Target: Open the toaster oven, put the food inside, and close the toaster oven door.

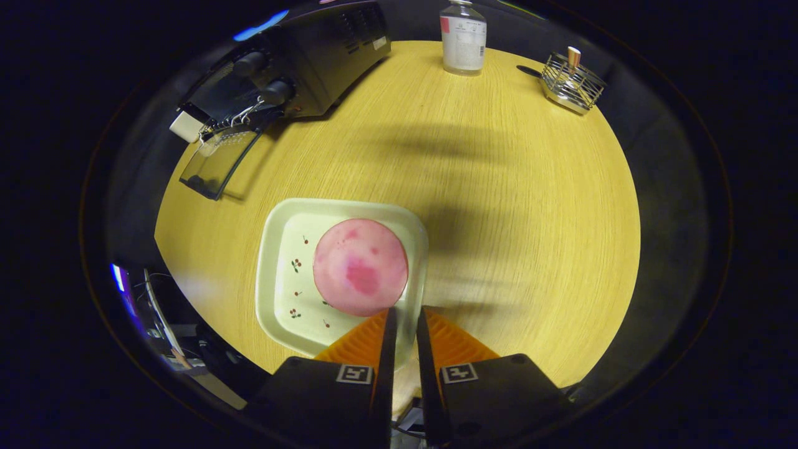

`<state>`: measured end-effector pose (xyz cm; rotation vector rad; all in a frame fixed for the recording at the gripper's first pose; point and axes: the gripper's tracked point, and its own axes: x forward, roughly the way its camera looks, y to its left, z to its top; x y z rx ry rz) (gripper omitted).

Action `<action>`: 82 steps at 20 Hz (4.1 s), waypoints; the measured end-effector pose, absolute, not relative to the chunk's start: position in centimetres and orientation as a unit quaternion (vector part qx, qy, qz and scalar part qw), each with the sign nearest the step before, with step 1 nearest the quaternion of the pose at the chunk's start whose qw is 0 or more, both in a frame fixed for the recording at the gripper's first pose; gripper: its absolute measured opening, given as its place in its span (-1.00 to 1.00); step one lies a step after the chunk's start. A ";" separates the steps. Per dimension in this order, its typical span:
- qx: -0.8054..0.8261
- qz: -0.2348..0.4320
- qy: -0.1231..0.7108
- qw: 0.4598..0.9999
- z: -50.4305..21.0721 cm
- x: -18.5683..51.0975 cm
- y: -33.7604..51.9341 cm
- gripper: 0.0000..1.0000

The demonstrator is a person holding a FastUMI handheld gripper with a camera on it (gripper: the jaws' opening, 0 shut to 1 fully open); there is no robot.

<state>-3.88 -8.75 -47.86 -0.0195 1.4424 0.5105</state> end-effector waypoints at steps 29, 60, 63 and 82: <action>0.385 0.121 0.549 0.732 -36.7 -7.9 2.6 -0.89; 0.590 -0.188 0.415 0.667 -36.5 10.2 25.0 -0.88; 0.610 -0.179 0.422 0.646 -36.6 10.4 26.4 -0.80; 0.212 0.108 0.510 0.826 -34.7 -4.9 23.2 0.99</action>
